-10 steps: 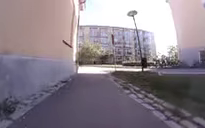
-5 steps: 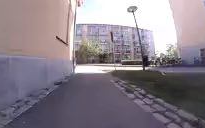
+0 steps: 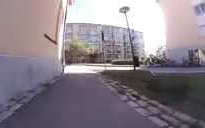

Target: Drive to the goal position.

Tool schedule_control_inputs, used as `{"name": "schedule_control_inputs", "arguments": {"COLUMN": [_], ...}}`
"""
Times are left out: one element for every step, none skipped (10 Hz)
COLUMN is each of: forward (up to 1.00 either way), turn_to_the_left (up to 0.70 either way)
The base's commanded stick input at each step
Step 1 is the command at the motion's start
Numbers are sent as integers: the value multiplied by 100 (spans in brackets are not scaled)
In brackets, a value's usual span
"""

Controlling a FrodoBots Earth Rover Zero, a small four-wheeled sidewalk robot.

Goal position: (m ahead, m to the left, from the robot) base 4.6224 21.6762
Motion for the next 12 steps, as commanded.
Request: {"name": "schedule_control_inputs", "arguments": {"forward": [85, 85, 85, 85, 85, 85, 85, 85, 85, 85, 85, 85], "turn_to_the_left": [0, 0, 0, 0, 5, 34, 34, 34, 34, 34, 34, 34]}}
